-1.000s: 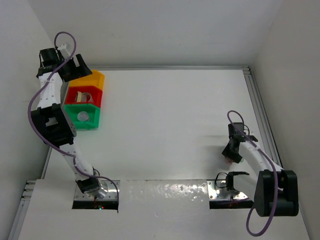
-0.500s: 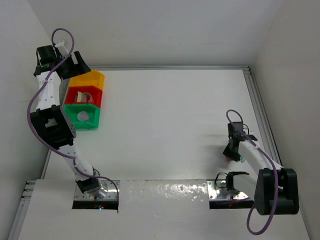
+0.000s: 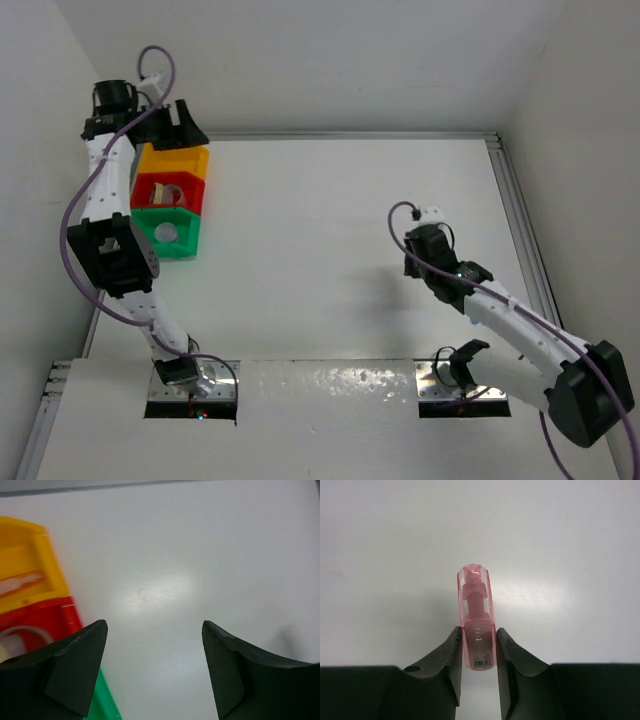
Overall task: Sort the stationery into containers
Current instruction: Pick up the stationery from the center of the board, then place the stationery in the storage box.
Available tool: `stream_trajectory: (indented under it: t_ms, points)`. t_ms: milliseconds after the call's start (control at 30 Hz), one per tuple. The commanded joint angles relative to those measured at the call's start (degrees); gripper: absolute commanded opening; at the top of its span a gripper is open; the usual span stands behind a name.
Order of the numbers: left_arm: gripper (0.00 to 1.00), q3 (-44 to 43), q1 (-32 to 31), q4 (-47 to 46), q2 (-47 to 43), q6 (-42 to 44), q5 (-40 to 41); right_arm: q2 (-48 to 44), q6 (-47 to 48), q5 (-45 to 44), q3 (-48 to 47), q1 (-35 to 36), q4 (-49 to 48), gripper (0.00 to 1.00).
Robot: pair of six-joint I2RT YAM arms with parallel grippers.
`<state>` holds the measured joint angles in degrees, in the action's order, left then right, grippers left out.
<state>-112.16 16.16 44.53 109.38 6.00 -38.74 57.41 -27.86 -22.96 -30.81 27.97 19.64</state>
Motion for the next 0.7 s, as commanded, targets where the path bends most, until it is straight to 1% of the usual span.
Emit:
stream_trajectory:
  t_ms: [0,33,67,100,133,167,200,233,333,433,567,600,667]
  points:
    - [0.74,-2.6,-8.4,8.9,-2.5,7.2,-8.4,6.3,12.2,-4.2,-6.8,8.1,-18.4,0.00]
    - [0.74,-2.7,-9.9,11.3,-2.2,8.0,-10.5,9.0,14.0,-4.2,-9.9,11.4,-23.5,0.00]
    - [0.74,-2.6,-13.1,12.4,-2.0,8.8,-11.5,11.6,17.4,-3.0,-11.5,13.0,-26.1,0.00]
    - [0.74,-2.5,-14.6,13.1,-1.9,9.1,-13.6,16.6,19.0,-1.7,-12.9,14.0,-28.6,0.00]
    - [0.75,-2.6,-15.5,14.9,-1.8,9.6,-14.3,19.2,20.0,-0.6,-15.4,16.0,-33.6,0.00]
    - [0.75,-2.6,-18.6,15.8,-1.6,10.3,-14.7,21.6,22.3,2.5,-17.0,16.8,-35.4,0.00]
    - [0.76,-2.5,-19.7,16.2,-1.8,10.3,-15.1,23.9,23.2,3.3,-18.7,17.6,-36.7,0.00]
    - [0.77,-2.0,-21.3,16.9,-1.9,10.4,-15.1,28.2,23.7,4.0,-22.7,18.8,-38.2,0.00]
    - [0.77,-1.4,-23.5,17.0,-2.1,10.1,-13.2,34.8,24.3,7.7,-29.8,20.2,-38.8,0.00]
    - [0.77,0.2,-24.6,16.3,-2.5,9.4,-10.9,38.7,23.4,10.3,-34.0,21.0,-40.6,0.00]
    - [0.76,2.3,-25.3,15.0,-2.1,8.5,-7.8,41.4,22.7,12.1,-36.9,21.8,-42.4,0.00]
    - [0.74,2.6,-25.3,14.5,-1.9,7.8,-5.8,41.6,22.8,12.3,-37.7,21.9,-42.8,0.00]
    - [0.71,2.3,-25.6,13.9,-1.0,6.9,-4.4,42.3,22.8,12.5,-37.9,22.4,-43.4,0.00]
